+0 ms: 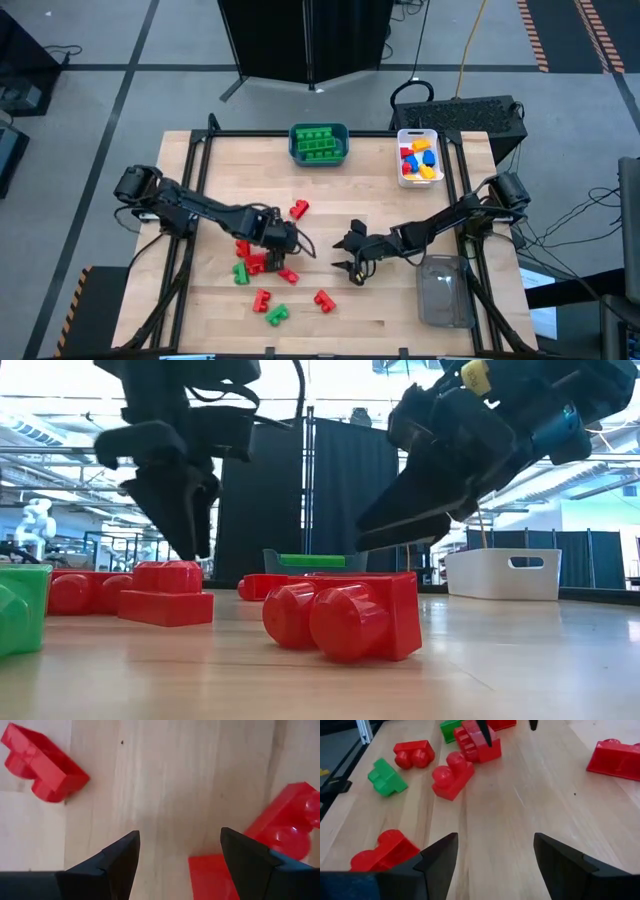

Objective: Sort blocks by size
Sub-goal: Put the three stud red game piece into the blue bin

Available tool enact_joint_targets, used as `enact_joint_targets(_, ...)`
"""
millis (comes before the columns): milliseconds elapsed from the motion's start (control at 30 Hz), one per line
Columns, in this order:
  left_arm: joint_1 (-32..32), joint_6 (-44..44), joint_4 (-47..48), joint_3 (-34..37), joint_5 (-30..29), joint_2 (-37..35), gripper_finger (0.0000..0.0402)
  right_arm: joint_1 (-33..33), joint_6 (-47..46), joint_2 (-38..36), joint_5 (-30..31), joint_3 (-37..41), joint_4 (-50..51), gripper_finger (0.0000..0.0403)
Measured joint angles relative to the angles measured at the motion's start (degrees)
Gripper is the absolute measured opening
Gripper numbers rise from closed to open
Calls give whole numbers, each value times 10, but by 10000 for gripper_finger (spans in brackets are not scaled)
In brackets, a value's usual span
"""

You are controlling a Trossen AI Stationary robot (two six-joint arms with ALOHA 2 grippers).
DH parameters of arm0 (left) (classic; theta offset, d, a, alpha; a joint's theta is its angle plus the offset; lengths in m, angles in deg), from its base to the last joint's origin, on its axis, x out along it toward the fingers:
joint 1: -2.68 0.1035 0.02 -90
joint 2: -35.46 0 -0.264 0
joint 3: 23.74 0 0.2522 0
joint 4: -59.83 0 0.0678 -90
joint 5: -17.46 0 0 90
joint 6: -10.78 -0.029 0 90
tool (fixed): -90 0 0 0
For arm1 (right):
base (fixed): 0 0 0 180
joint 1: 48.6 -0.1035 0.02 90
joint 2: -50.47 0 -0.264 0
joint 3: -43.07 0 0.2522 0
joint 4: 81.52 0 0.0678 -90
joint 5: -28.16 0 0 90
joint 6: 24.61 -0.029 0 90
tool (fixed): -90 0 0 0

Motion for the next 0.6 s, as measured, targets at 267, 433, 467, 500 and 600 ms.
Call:
enact_joint_targets(267, -47, 58, -115, 87, -50, -64, 260, -2, 3, 0, 0, 0, -12, 247)
enact_joint_targets(433, -67, 90, -156, 138, -77, -118, 260, -6, 42, 9, 0, 0, -79, 247)
enact_joint_targets(467, -70, 92, -168, 145, -81, -124, 260, -6, 51, 13, -2, -1, -92, 247)
enact_joint_targets(500, -75, 95, -186, 153, -85, -130, 260, -6, 59, 18, -8, -2, -105, 247)
enact_joint_targets(600, -91, 103, -207, 174, -106, -146, 260, -2, 65, 47, -38, -25, -127, 247)
